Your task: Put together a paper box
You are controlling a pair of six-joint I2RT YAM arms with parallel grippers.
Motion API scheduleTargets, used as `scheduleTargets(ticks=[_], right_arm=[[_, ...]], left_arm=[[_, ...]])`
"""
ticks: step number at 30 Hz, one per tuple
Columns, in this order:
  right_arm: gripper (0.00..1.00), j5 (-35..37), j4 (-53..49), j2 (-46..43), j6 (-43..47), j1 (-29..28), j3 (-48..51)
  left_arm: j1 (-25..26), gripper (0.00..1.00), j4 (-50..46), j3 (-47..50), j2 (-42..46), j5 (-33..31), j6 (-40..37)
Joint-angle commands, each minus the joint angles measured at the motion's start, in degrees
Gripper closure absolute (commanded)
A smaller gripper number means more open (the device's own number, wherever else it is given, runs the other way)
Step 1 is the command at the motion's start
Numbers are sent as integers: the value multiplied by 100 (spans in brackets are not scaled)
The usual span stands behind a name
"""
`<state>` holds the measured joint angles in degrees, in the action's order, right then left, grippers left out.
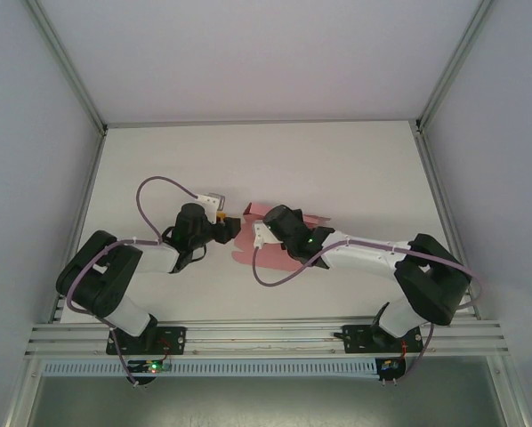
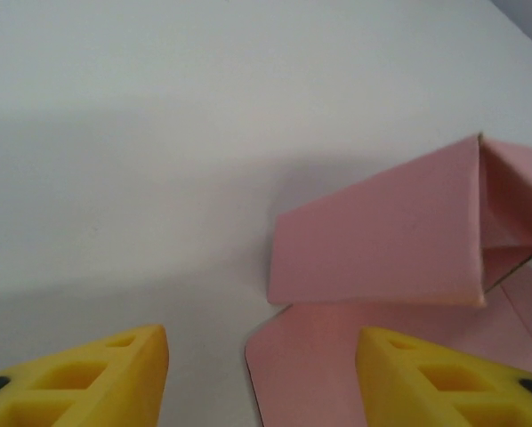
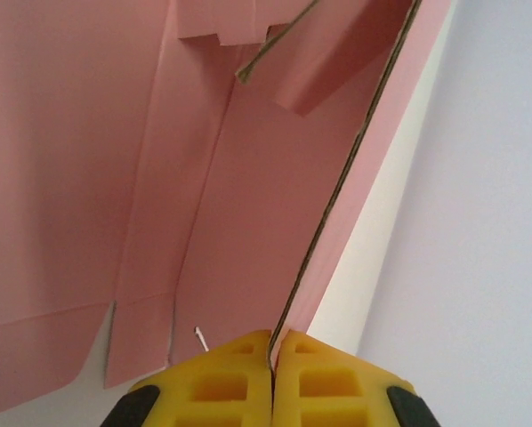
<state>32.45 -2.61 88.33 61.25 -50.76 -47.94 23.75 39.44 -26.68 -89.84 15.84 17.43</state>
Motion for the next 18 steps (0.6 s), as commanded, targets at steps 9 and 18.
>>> scheduleTargets(ticks=[9,18], right_arm=[[100,-154,-934,803,-203,-109,-257],[100,-1028,-1523,852,-687,187,-768]], left_arm=[[-177,42,381,-746,-758,878,-45],[-388,46,1590,-1178,-1701,2352,413]])
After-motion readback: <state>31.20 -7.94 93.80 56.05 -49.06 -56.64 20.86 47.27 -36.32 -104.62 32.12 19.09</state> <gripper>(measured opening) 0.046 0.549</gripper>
